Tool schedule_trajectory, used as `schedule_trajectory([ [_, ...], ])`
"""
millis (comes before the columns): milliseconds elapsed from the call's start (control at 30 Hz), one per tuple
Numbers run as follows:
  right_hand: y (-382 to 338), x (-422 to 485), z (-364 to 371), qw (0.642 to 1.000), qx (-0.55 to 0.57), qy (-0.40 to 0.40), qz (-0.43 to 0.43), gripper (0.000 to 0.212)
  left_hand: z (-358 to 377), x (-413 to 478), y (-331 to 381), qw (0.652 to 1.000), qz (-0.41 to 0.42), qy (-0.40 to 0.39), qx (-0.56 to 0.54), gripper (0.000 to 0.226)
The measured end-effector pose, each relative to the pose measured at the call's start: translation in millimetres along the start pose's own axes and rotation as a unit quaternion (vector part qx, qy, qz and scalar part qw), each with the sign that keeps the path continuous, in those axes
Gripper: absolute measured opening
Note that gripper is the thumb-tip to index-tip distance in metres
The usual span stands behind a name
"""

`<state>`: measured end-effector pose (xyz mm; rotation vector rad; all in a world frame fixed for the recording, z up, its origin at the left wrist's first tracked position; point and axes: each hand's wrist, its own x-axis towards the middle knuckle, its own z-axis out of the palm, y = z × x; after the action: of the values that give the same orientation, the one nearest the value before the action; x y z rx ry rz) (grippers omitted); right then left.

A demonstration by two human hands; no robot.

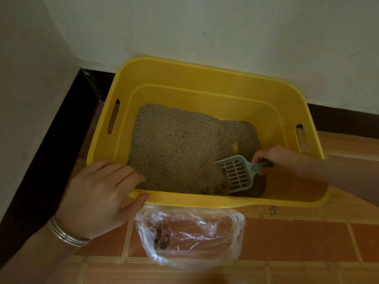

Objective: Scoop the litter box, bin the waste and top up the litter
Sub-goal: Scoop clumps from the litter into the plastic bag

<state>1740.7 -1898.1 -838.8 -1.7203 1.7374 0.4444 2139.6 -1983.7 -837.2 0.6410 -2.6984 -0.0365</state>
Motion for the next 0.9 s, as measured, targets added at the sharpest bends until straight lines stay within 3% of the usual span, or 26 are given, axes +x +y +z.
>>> schedule_trajectory([
  [367,-29,4,27,0.995,0.049,0.077,-0.038,0.019,5,1,5,0.999,-0.017,0.047,0.008,0.024],
  [567,-44,19,25,0.995,0.051,0.077,-0.039,0.016,6,2,5,0.998,-0.016,0.056,0.005,0.021],
  [900,-64,43,22,0.987,0.037,0.114,-0.105,0.017,7,0,2,1.0,-0.001,0.026,0.012,0.019],
])
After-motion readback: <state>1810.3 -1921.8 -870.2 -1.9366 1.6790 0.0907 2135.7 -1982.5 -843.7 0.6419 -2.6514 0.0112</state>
